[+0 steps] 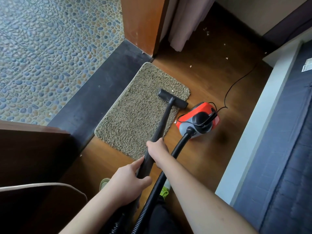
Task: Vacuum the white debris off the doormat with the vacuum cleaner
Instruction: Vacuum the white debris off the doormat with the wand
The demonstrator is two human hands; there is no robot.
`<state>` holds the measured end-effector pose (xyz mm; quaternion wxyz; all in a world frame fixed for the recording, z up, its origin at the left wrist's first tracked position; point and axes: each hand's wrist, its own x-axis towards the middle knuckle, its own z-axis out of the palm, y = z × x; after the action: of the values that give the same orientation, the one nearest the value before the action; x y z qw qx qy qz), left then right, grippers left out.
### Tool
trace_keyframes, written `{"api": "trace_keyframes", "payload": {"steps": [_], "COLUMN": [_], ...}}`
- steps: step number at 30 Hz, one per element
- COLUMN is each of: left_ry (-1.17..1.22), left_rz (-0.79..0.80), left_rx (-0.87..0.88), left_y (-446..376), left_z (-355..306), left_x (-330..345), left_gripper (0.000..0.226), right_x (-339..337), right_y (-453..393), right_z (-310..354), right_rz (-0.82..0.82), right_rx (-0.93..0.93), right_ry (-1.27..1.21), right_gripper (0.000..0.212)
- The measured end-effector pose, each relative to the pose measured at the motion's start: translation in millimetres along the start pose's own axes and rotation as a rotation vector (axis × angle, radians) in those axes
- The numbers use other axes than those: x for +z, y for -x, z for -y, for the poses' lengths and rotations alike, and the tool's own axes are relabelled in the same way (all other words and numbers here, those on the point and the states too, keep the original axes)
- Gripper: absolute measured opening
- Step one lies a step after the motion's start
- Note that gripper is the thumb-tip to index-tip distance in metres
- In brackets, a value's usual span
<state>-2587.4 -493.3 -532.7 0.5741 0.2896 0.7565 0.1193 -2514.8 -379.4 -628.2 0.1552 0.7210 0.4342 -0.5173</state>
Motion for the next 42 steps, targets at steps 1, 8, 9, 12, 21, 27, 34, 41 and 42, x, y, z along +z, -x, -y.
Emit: {"api": "trace_keyframes", "payload": {"steps": [1, 8, 9, 12, 21, 27, 34, 41, 42], "left_ry": [0.000, -0.021, -0.026, -0.042, -0.066, -0.062, -0.050, -0.026, -0.020], "left_rz": [-0.003, 0.018, 0.019, 0.008, -0.006, -0.043, -0.073, -0.025, -0.018], "left_rx": [0.003, 0.006, 0.013, 0.027, 0.016, -0.012, -0.013, 0.012, 0.017], "left_y": [-1, -5, -6, -5, -1, 2, 5, 3, 3], "left_z": [0, -4, -5, -7, -9, -3, 2, -1, -3], "left_x": [1, 4, 4, 4, -3, -11, -14, -6, -3], "left_gripper": [0.075, 0.069, 0.066, 0.062, 0.059, 0.065, 0.067, 0.069, 0.068], "right_x": [0, 2, 2, 2, 8, 22, 30, 14, 12], "right_y": [0, -3, -3, -4, -7, -4, -4, -6, -7], "right_z": [0, -3, -3, -3, 1, 14, 21, 8, 5], "right_rz": [-0.002, 0.026, 0.025, 0.025, 0.033, 0.050, 0.040, 0.017, 0.015], "right_rx": [0.000, 0.026, 0.029, 0.031, 0.029, -0.003, -0.038, 0.003, 0.009], "right_ry": [-0.007, -0.055, -0.066, -0.079, -0.046, 0.000, 0.032, 0.018, 0.005], "right_gripper": [0.058, 0.058, 0.059, 0.060, 0.057, 0.058, 0.063, 0.056, 0.057]}}
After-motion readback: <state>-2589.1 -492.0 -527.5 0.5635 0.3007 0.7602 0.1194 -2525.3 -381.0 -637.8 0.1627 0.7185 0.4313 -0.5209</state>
